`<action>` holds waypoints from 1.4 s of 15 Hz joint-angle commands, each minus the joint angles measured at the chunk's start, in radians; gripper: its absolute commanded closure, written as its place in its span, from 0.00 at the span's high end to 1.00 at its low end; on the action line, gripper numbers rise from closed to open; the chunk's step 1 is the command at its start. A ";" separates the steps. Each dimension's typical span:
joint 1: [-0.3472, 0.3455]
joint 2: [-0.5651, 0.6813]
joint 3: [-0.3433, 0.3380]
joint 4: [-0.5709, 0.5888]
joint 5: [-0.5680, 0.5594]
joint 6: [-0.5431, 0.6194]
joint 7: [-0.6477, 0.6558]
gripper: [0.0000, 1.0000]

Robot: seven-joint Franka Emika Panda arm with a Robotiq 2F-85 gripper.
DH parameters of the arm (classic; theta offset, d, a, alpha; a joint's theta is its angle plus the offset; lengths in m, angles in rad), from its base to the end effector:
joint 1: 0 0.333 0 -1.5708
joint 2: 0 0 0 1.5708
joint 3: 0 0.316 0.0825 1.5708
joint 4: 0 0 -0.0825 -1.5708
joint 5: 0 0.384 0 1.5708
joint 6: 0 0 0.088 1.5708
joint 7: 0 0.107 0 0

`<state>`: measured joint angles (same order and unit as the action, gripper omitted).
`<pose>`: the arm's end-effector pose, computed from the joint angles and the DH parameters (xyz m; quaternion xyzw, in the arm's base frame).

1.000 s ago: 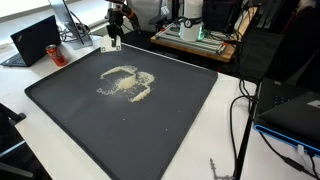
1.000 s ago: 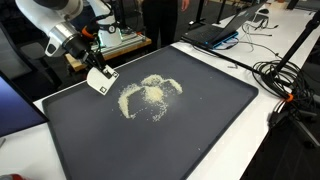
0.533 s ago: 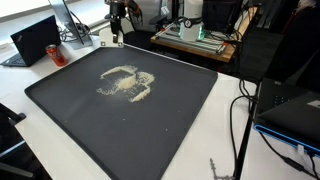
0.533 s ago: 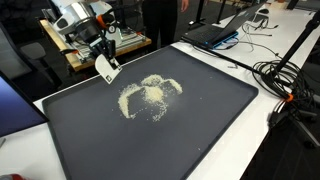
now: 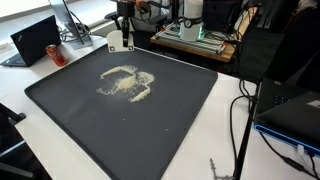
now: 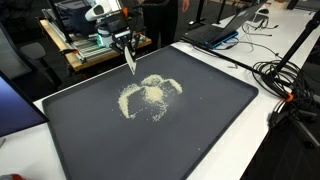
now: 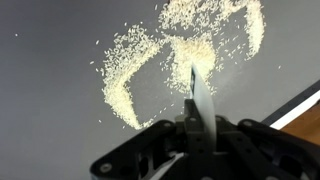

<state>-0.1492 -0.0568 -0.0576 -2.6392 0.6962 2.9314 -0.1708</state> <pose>0.4270 -0.1312 0.2929 -0.9197 0.3330 -0.1841 0.0967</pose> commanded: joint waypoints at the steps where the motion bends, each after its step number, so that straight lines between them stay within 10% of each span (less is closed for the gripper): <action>1: -0.094 0.045 0.042 0.026 -0.279 -0.046 0.284 0.01; 7: -0.095 0.045 0.028 0.026 -0.331 -0.048 0.334 0.04; 12: -0.075 0.211 -0.061 0.103 -0.592 0.094 0.734 0.01; 21: 0.207 0.371 -0.310 0.343 -0.830 -0.105 1.167 0.01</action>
<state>-0.0312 0.2695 -0.3020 -2.3716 -0.0862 2.8894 0.8882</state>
